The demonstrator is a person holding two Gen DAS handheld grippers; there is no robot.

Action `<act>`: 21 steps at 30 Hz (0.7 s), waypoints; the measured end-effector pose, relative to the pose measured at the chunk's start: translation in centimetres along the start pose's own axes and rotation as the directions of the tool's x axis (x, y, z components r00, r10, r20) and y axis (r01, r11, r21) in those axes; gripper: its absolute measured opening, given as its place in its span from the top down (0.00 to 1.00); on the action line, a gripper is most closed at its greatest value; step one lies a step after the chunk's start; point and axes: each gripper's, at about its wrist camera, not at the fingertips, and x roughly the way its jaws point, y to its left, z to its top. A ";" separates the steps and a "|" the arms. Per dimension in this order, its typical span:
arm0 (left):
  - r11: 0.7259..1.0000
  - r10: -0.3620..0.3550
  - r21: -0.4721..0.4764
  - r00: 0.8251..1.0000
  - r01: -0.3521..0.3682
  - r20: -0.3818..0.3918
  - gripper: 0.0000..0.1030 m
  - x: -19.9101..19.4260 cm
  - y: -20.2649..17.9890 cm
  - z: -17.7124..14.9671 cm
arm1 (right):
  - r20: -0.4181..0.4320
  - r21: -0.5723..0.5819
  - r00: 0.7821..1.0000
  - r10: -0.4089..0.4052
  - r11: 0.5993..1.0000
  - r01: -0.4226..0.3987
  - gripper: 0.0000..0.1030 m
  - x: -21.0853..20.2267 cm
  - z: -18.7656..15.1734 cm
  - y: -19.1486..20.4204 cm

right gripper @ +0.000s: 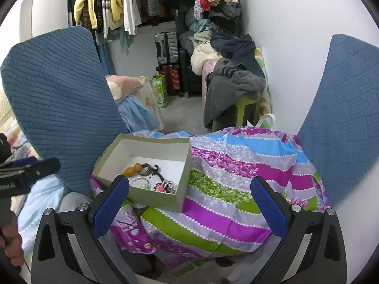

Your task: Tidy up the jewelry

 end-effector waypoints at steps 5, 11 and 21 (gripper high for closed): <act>1.000 0.003 0.001 1.000 -0.003 0.010 0.00 -0.3 0.1 0.5 | 0.003 0.005 1.000 0.005 1.000 -0.005 0.00 -0.1 0.2 -0.1; 1.000 0.010 0.003 1.000 -0.010 0.004 0.00 -0.3 -0.1 0.3 | 0.003 0.006 1.000 0.010 1.000 -0.010 0.00 -0.1 0.3 -0.1; 1.000 0.014 0.014 1.000 -0.014 0.011 0.00 -0.4 -0.3 0.0 | 0.004 0.000 1.000 0.002 1.000 -0.002 0.00 -0.1 0.3 -0.1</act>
